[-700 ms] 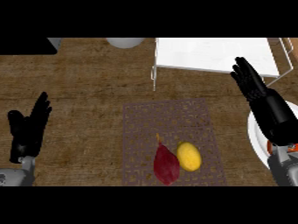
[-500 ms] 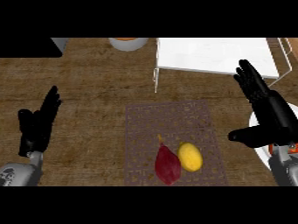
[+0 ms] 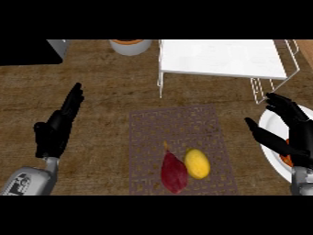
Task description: Pick the lemon from the placemat and place it in the tiered shelf
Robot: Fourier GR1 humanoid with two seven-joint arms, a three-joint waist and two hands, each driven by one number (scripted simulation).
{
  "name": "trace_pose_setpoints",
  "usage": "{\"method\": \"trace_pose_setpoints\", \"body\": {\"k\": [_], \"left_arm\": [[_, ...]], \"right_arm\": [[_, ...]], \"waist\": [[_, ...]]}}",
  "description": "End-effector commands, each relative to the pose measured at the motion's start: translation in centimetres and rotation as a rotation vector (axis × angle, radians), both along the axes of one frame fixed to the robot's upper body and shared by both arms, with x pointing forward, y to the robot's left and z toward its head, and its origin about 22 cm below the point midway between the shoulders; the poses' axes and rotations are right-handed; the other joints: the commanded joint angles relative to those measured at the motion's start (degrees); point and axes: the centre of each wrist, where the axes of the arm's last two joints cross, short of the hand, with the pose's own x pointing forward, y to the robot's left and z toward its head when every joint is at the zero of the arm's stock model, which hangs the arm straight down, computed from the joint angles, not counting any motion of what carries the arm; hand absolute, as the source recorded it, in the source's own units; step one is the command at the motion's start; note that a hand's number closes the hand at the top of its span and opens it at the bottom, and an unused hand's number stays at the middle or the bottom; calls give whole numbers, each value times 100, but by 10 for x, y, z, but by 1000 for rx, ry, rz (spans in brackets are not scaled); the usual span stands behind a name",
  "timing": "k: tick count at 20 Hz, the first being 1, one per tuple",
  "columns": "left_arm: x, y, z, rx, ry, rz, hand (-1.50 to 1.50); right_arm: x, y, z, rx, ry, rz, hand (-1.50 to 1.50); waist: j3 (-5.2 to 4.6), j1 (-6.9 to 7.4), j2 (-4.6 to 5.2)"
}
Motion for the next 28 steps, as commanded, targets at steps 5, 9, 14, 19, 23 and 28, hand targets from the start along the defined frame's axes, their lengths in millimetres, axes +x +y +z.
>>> {"method": "trace_pose_setpoints", "body": {"k": [5, 9, 14, 19, 23, 28], "left_arm": [[14, -13, 8, 6, -24, -68, 0], [-3, -13, -10, -12, -15, -67, 0], [2, -10, -12, -2, -20, -59, 0], [-7, -18, -5, -12, -24, -68, 0], [1, -32, 4, -12, -17, -85, 0], [9, -26, 3, -3, -18, -87, 0]], "right_arm": [[-45, 12, -61, 116, -264, -186, -150], [-65, 0, -52, 86, -112, 94, -150], [-59, 8, 16, -134, -11, 193, -150], [-61, 12, 71, -216, 113, 246, -150], [-64, 36, 87, -405, 245, 349, -150], [-60, 58, 106, -616, 405, 389, -150]], "waist": [[7, 142, -27], [-4, 182, -35], [-21, 183, -40], [-17, 235, -51], [-22, 257, -52], [-21, 287, -26]]}}
